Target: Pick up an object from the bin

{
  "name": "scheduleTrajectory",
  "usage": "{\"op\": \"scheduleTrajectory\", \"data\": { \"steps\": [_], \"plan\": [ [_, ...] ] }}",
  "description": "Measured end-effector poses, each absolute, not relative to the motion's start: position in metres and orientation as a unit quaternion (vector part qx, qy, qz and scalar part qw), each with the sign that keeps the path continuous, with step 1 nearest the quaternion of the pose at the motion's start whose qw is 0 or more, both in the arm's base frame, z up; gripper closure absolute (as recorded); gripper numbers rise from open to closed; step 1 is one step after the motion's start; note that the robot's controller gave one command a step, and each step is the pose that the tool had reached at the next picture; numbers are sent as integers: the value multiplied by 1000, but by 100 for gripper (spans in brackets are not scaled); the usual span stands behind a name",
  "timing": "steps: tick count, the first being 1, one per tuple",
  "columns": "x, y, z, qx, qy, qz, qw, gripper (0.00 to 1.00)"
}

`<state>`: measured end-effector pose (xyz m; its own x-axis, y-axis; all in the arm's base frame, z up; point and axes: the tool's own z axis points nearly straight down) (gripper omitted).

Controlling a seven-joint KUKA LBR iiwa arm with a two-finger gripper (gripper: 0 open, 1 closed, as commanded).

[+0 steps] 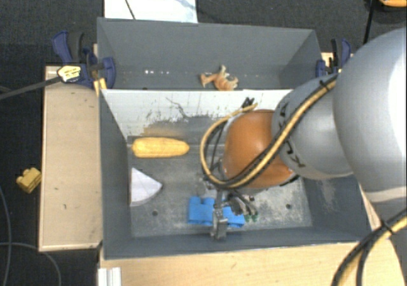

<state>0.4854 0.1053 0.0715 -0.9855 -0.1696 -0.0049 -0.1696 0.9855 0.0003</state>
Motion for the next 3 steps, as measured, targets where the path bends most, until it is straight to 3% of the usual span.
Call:
{"op": "scheduleTrajectory", "data": {
  "steps": [2, 3],
  "plan": [
    [483, 102, 71, -103, 995, 1, 4, 0],
    [481, 102, 72, -177, 984, 1, 6, 0]
  ]
}}
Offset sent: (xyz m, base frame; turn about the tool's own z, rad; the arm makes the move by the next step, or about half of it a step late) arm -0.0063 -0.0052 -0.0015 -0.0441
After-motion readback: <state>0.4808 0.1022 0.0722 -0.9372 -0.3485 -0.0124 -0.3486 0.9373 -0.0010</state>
